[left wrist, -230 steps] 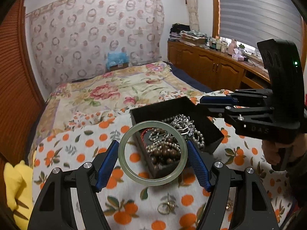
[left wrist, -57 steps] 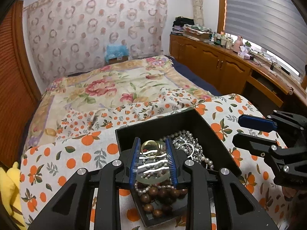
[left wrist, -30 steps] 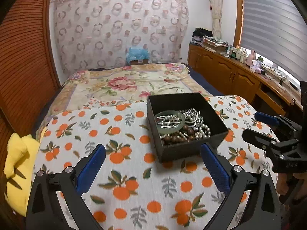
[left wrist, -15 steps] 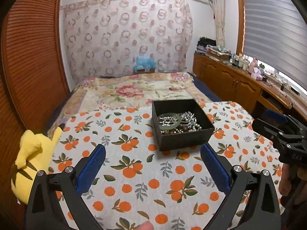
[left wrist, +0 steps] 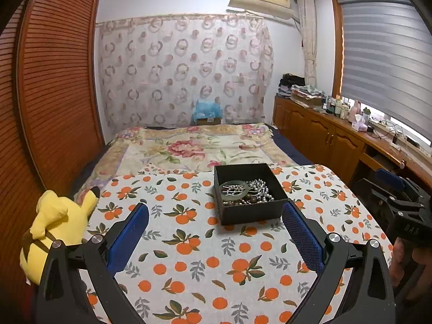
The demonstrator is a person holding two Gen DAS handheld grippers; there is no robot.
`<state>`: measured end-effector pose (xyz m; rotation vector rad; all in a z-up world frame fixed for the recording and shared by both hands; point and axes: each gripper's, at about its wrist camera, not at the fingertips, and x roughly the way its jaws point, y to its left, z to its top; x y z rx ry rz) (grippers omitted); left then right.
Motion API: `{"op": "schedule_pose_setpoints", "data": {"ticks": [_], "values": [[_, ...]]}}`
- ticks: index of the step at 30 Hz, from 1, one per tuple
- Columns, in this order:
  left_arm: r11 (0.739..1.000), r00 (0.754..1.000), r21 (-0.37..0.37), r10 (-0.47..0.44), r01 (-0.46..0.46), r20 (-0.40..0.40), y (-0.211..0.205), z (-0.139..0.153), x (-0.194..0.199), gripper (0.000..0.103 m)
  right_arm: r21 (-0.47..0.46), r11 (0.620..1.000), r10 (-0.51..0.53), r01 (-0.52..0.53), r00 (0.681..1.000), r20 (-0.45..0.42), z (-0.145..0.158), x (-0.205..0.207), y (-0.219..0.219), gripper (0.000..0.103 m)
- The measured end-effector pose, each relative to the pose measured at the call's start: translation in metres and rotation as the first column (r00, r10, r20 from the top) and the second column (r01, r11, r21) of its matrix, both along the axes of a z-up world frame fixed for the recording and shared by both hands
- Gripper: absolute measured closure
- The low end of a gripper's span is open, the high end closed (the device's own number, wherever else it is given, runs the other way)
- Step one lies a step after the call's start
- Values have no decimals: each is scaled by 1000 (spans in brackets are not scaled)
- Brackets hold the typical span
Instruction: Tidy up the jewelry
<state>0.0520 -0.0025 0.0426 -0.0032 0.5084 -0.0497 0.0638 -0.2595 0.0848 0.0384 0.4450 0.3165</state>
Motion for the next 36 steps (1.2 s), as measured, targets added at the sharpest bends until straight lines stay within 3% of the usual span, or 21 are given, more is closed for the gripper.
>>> {"op": "schedule_pose_setpoints", "data": {"ticks": [36], "values": [[1000,1000,-1,16,-16,-10,6,-7,-3,8,-4,1000,4,-4,1000,-6,-2,-1,5,3]]}}
